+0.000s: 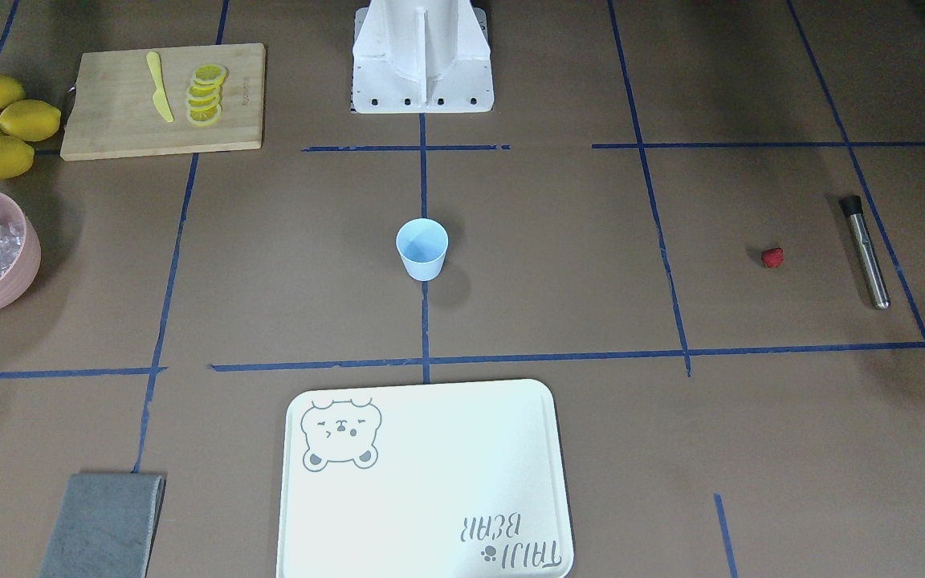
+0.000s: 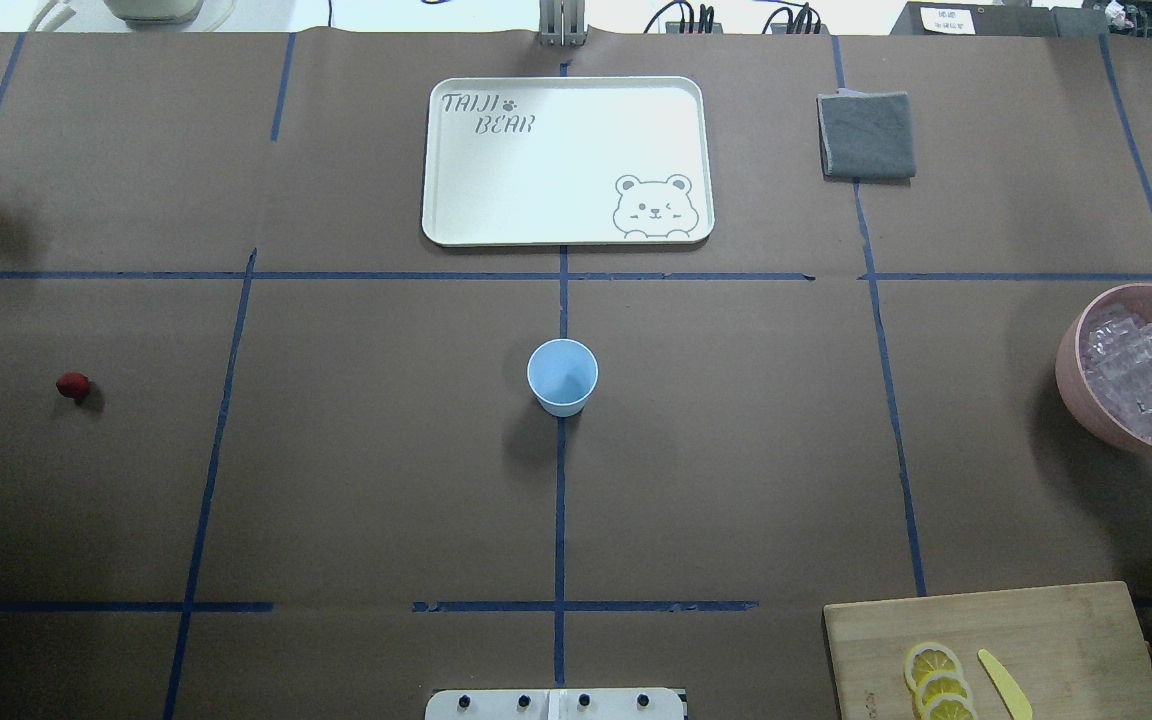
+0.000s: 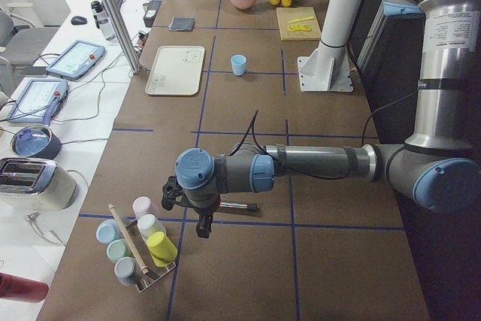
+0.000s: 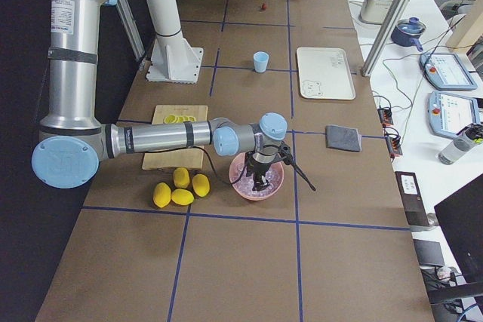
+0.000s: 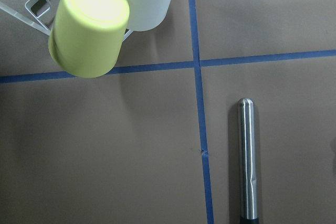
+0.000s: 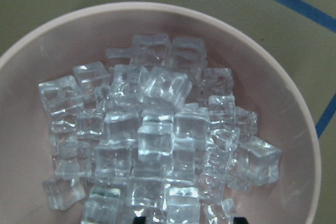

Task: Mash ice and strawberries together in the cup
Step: 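Grasp one ice cube with the right gripper and lift it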

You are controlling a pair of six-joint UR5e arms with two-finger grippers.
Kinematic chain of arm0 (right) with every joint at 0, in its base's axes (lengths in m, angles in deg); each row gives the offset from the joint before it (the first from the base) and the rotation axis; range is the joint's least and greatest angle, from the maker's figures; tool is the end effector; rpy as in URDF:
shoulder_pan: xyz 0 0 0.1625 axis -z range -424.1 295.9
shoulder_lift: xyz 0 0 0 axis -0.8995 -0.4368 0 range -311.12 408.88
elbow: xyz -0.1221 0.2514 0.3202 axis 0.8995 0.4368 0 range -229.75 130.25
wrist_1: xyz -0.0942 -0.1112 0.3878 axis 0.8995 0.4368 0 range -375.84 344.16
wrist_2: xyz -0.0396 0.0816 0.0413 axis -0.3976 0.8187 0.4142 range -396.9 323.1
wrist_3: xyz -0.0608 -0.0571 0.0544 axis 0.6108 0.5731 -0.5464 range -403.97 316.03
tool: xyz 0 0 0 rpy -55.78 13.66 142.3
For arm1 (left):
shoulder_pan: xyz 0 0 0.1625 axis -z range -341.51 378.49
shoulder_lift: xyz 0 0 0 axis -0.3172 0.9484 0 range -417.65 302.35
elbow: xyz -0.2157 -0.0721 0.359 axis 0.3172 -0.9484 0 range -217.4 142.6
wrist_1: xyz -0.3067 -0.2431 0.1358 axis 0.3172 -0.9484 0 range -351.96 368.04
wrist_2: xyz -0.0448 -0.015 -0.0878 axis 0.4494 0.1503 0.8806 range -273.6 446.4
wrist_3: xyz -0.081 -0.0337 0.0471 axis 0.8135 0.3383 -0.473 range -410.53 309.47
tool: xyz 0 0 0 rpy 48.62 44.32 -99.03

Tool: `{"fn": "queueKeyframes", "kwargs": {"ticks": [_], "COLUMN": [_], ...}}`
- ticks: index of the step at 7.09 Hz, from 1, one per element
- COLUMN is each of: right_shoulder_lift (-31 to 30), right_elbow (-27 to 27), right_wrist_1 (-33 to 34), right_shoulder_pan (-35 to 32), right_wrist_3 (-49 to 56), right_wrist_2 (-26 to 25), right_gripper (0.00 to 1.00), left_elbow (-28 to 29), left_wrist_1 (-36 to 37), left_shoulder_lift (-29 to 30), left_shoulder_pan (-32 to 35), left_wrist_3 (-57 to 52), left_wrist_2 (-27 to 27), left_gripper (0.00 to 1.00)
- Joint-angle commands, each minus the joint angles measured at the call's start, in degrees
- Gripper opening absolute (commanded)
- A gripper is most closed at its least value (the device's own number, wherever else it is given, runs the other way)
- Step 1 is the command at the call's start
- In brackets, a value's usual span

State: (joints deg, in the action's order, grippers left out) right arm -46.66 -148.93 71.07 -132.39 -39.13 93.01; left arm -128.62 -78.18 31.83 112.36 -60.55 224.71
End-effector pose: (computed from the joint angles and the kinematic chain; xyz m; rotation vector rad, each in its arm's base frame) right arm -0.1050 -0.4515 0.6249 0.0097 -0.7119 -0.4849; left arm -0.0914 -0.4792 0.6541 0.0516 0.8432 0.0784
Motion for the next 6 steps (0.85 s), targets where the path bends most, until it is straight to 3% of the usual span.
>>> {"fn": "queueKeyframes", "kwargs": {"ticks": [1, 6], "right_shoulder_lift": [-0.1, 0.1], "right_elbow": [0.4, 1.3], "right_wrist_1": [0.1, -0.1], "right_shoulder_pan": [0.7, 1.1], "right_wrist_3": [-0.2, 0.2], "right_wrist_2": [0.0, -0.1], "right_gripper": [0.60, 0.59], "left_elbow": [0.0, 0.0], "left_wrist_1": [0.0, 0.0], "left_shoulder_lift": [0.0, 0.0], "left_shoulder_pan": [0.0, 0.0], "left_wrist_3": [0.0, -0.2], "left_wrist_2": [-0.1, -0.1], "left_gripper": [1.00, 1.00]}}
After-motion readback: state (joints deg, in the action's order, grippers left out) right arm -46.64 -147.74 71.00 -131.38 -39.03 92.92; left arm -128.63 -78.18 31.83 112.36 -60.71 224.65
